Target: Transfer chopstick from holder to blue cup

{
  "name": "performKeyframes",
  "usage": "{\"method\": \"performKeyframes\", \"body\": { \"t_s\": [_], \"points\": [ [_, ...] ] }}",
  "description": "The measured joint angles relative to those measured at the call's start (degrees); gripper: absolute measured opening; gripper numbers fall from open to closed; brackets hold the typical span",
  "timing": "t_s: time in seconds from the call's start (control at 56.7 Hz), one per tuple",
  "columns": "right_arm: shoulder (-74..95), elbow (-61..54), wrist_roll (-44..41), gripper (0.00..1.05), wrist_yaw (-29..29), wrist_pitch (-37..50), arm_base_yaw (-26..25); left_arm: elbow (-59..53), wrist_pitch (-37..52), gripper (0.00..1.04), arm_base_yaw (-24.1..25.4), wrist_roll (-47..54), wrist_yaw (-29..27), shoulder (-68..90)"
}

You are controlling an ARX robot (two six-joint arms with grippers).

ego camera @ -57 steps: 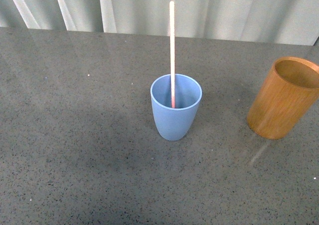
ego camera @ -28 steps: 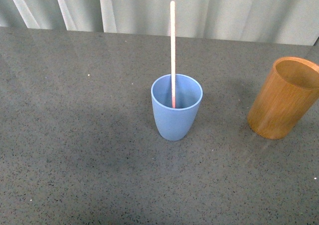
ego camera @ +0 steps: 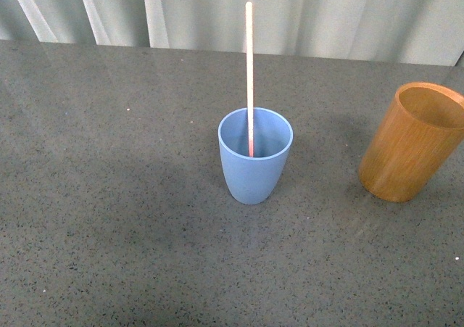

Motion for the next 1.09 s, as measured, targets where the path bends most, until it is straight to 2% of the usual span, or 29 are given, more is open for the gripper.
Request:
{"method": "performKeyframes", "body": {
  "t_s": [0.282, 0.9, 0.988, 1.094],
  "points": [
    [-10.6, 0.0, 0.0, 0.01, 0.0, -10.0, 0.0, 0.0, 0.0, 0.04, 0.0, 0.0, 0.0, 0.0],
    [-22.1, 0.0, 0.0, 0.01, 0.0, -21.4, 0.0, 0.0, 0.0, 0.04, 0.0, 0.0, 0.0, 0.0],
    [-28.8, 0.0, 0.0, 0.01, 0.0, -30.2, 0.0, 0.0, 0.0, 0.04, 0.0, 0.0, 0.0, 0.0],
    [-31.5, 0.0, 0.0, 0.01, 0.0, -31.0, 0.0, 0.0, 0.0, 0.04, 0.0, 0.0, 0.0, 0.0]
  ]
}}
